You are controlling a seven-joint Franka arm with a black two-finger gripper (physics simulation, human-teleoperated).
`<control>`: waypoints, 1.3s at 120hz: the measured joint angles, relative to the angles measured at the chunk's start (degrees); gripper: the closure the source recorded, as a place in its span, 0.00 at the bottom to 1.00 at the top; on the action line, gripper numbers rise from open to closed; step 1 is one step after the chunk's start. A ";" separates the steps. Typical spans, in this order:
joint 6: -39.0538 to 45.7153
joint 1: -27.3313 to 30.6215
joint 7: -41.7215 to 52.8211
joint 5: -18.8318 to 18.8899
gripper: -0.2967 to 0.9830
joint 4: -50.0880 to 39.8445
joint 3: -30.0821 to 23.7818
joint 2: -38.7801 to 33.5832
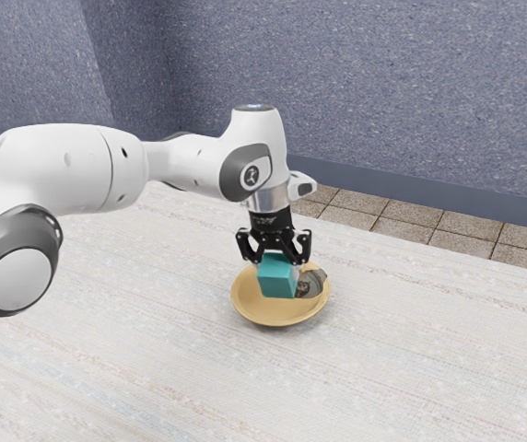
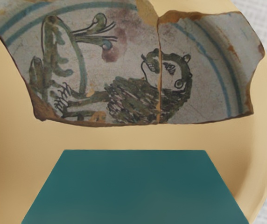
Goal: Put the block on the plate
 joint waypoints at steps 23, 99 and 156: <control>0.61 0.00 0.06 -0.06 0.32 -0.01 0.08 0.26; -8.62 -0.10 9.29 0.96 0.24 -0.84 2.09 -18.84; -24.71 0.10 17.23 2.48 0.23 -0.40 5.96 -28.39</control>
